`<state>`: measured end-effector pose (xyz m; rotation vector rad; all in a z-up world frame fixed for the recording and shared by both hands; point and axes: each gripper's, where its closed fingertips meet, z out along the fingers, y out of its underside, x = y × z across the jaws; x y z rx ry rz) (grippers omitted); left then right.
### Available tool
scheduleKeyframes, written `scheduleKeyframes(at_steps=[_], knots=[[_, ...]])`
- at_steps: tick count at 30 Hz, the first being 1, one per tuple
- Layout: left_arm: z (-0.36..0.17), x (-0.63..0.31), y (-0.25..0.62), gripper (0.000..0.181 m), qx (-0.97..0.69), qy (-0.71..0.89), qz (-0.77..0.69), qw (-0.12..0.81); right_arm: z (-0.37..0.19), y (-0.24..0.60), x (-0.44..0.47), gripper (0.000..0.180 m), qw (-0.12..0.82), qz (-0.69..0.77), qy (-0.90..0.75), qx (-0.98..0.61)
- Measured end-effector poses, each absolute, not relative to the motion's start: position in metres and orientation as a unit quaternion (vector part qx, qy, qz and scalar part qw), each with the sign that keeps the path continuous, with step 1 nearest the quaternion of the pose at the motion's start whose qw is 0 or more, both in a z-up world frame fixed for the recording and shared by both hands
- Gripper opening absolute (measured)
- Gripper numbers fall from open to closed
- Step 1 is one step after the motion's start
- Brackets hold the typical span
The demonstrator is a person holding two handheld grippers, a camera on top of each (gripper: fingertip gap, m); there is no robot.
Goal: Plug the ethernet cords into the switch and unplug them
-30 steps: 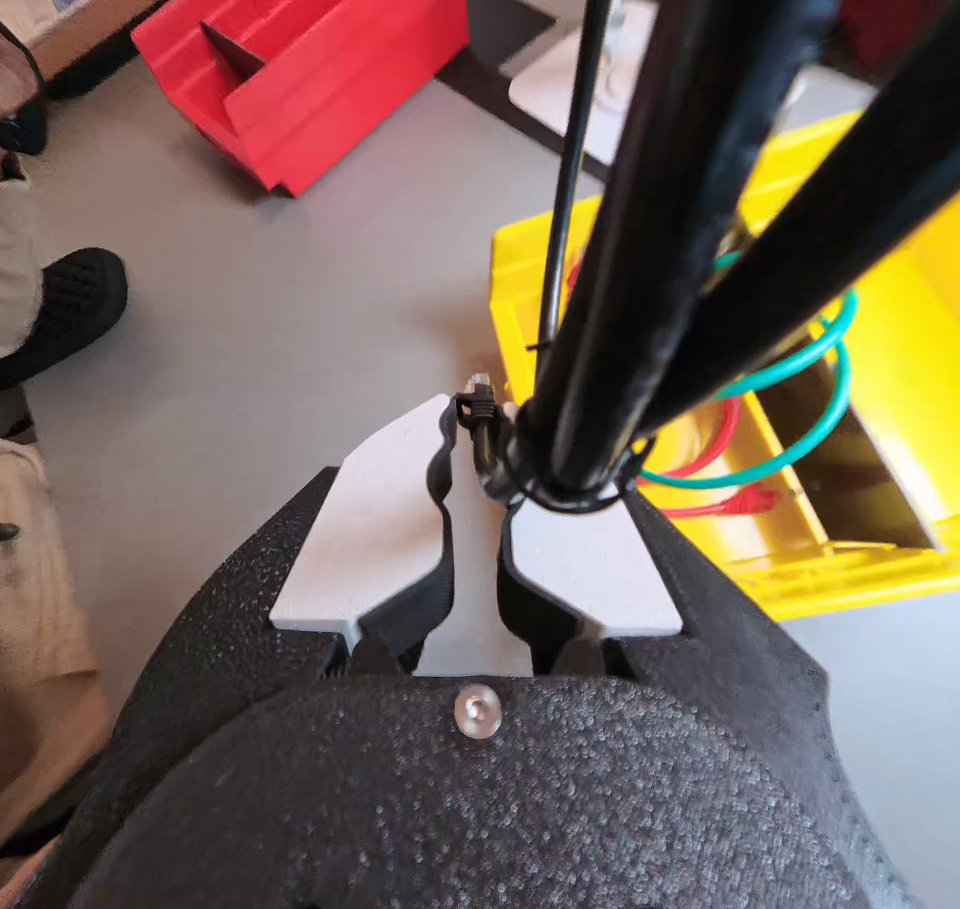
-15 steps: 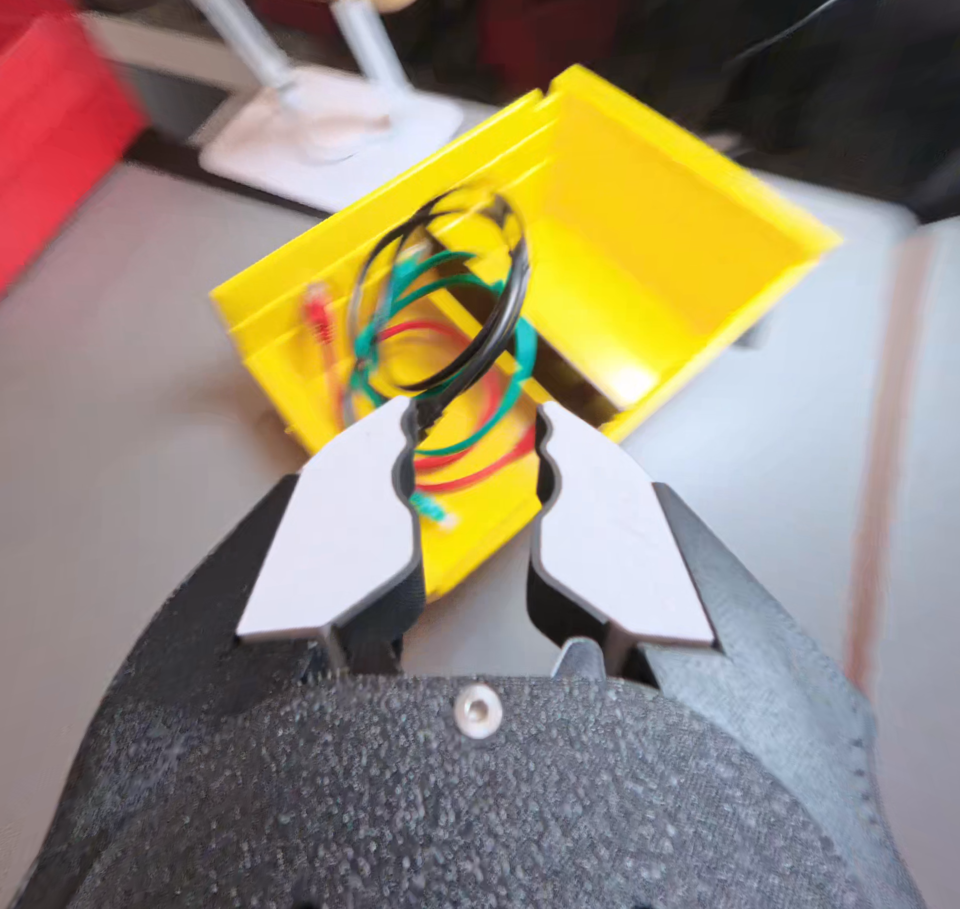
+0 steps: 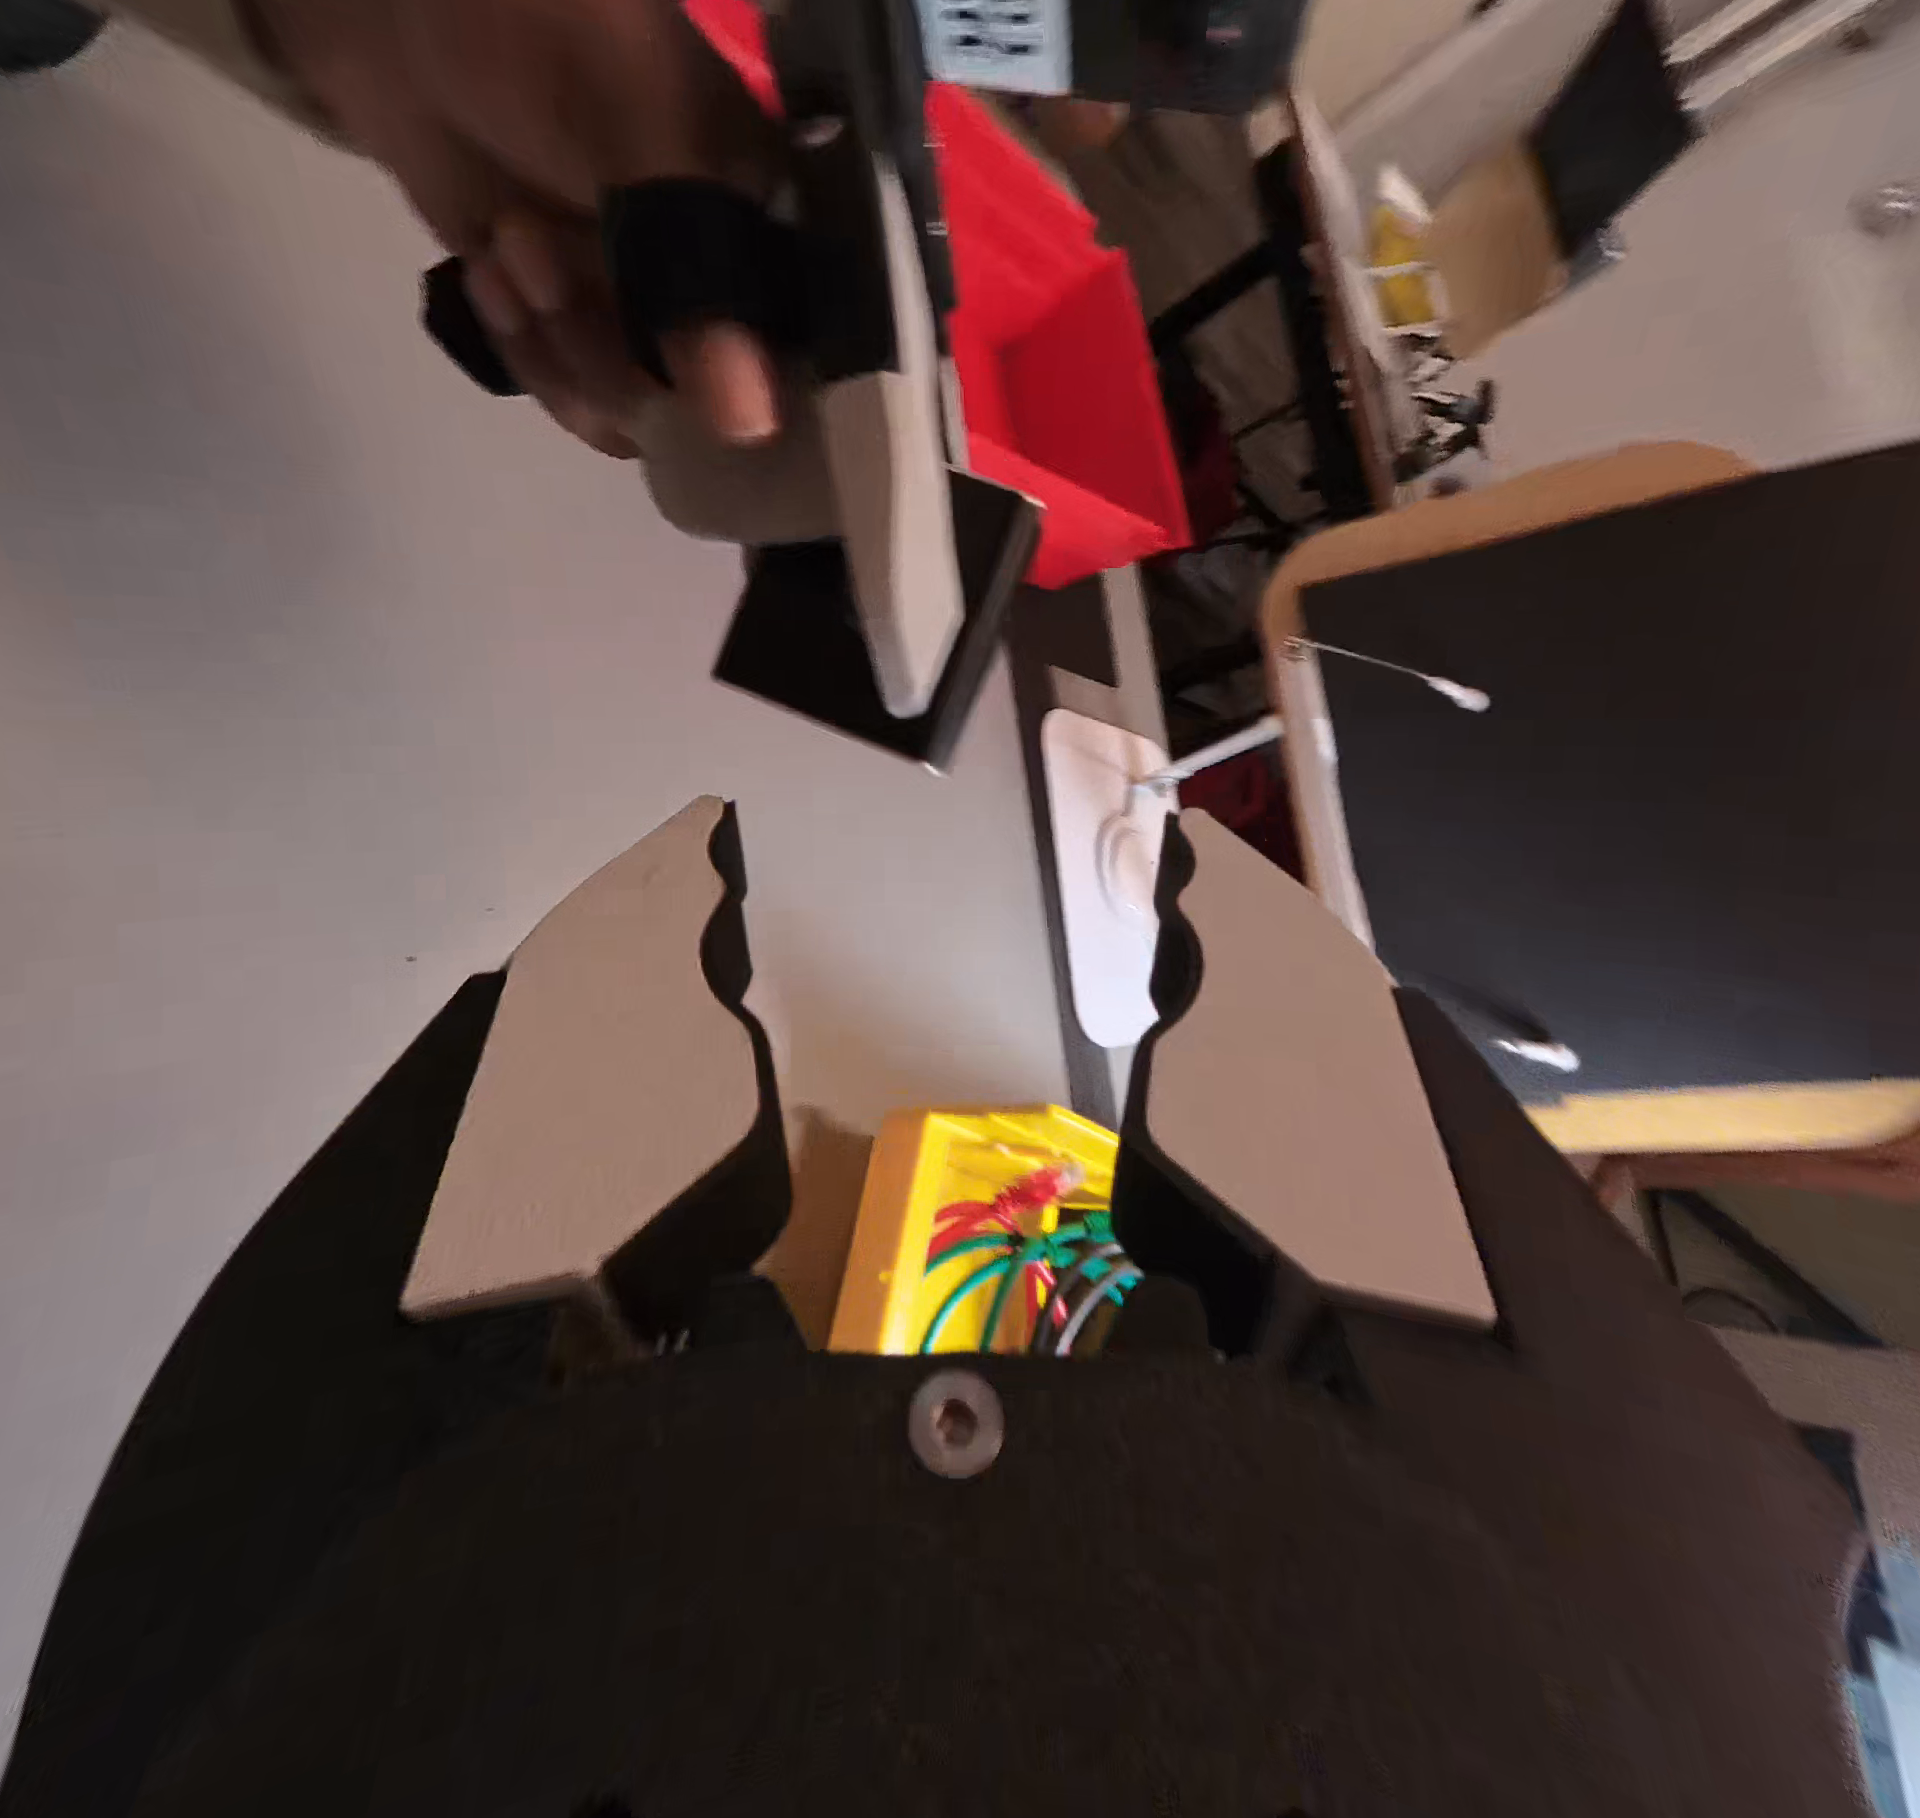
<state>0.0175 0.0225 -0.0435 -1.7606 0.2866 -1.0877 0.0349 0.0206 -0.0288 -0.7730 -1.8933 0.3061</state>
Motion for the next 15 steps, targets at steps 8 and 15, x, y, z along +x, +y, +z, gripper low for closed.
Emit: scheduleKeyframes(at_steps=[8,15], knots=[[-0.048,0.032,0.021,0.026,-0.736,0.122,-0.457,0.485,-0.066,0.004,0.006,0.069,0.479,0.136,-0.806,-0.32],[-0.036,0.013,0.032,0.026,-0.713,0.061,-0.435,0.546,-0.062,0.013,-0.017,0.067,0.502,0.149,-0.723,-0.451]])
